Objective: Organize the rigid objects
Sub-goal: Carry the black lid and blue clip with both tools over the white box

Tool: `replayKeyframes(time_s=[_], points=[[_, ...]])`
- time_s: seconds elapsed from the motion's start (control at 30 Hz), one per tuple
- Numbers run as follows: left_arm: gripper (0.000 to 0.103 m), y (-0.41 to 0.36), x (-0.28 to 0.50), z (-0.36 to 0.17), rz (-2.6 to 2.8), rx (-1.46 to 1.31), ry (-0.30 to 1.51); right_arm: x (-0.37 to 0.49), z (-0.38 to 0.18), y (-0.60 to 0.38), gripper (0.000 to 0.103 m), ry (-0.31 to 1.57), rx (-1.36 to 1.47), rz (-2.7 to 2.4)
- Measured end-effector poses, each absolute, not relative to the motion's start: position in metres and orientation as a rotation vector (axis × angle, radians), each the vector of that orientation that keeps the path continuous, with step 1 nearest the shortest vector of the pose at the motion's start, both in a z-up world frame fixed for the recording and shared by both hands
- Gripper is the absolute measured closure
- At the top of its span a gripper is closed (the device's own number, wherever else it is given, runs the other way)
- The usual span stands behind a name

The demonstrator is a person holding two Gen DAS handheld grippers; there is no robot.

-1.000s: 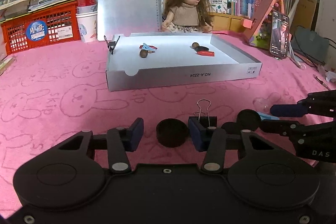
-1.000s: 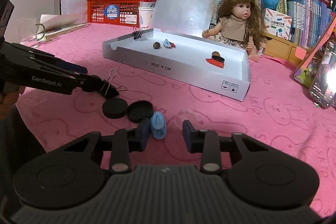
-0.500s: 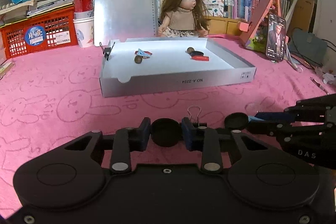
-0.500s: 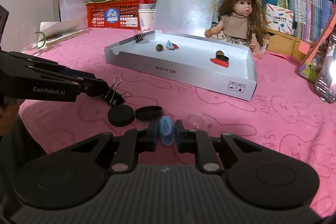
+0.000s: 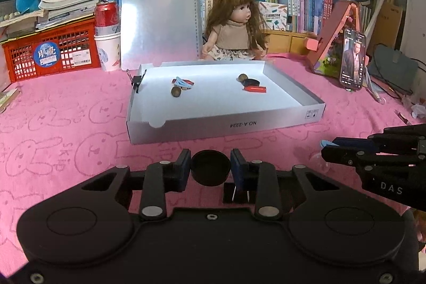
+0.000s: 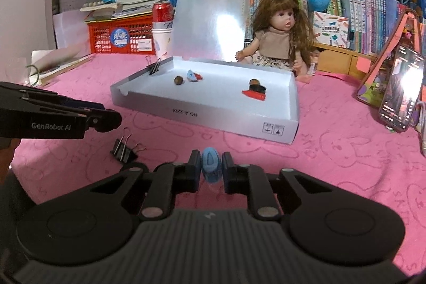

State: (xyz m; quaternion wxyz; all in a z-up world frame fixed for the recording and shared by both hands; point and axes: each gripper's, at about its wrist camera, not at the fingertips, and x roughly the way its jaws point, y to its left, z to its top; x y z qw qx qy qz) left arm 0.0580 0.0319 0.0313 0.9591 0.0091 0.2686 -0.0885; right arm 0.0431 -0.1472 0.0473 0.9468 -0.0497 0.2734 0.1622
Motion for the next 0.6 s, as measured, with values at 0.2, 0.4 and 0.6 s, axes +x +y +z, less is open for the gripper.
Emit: replayKeyframes(time_s=[0.2, 0.4, 0.6], points=[[0.072, 0.031, 0.064, 0.037, -0.181, 0.009, 0.536, 0.049, 0.052, -0.146, 0.082, 0.548, -0.099, 0.315], [0.072, 0.030, 0.073, 0.045, -0.186, 0.004, 0.520, 0.056, 0.057, -0.143, 0.082, 0.537, -0.110, 0.305], [0.072, 0.030, 0.091, 0.054, -0.192, -0.012, 0.522, 0.071, 0.065, -0.142, 0.082, 0.530, -0.110, 0.294]])
